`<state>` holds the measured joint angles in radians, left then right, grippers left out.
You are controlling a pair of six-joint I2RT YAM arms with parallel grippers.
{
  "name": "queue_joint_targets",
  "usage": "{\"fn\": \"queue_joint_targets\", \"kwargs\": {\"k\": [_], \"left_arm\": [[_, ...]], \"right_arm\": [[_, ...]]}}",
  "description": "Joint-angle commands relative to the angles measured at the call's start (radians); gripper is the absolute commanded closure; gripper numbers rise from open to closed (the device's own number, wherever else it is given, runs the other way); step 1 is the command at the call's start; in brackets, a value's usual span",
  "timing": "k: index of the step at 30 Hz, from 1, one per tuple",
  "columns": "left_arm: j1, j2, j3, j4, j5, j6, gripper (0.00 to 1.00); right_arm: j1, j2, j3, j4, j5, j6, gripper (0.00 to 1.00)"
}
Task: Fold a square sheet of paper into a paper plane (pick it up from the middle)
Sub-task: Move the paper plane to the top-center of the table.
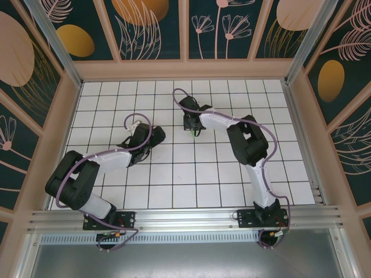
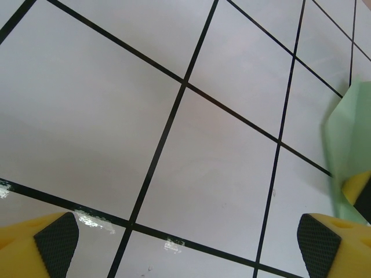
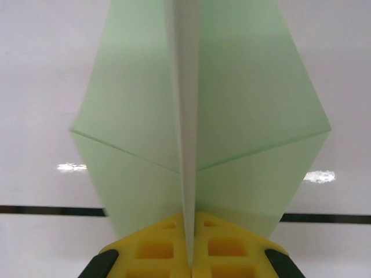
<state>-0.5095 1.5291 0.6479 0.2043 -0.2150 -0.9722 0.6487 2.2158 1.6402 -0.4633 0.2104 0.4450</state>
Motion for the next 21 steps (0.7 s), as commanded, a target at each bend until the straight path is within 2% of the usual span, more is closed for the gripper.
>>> {"fn": "queue_joint_targets", "kwargs": {"k": [1, 7, 12, 18, 21], "left_arm": [[0.005, -0.005, -0.002, -0.027, -0.014, 0.02, 0.01], [0.005, -0.01, 0.024, -0.067, -0.033, 0.033, 0.02], [0.005, -0.024, 0.071, -0.115, -0.067, 0.061, 0.02], [0.014, -0.071, 0.165, -0.206, -0.17, 0.131, 0.01], [0.051, -0.103, 0.205, -0.237, -0.179, 0.165, 0.01]], "right_arm": [[0.0, 0.041, 0.048, -0.065, -0.009, -0.023, 0.93], [0.003, 0.083, 0.072, -0.099, -0.012, 0.003, 0.88], [0.009, 0.06, 0.156, -0.156, 0.015, 0.015, 0.76], [0.008, -0.104, 0.203, -0.168, 0.017, 0.024, 0.48], [0.004, -0.21, 0.182, -0.152, 0.037, 0.02, 0.34]]}}
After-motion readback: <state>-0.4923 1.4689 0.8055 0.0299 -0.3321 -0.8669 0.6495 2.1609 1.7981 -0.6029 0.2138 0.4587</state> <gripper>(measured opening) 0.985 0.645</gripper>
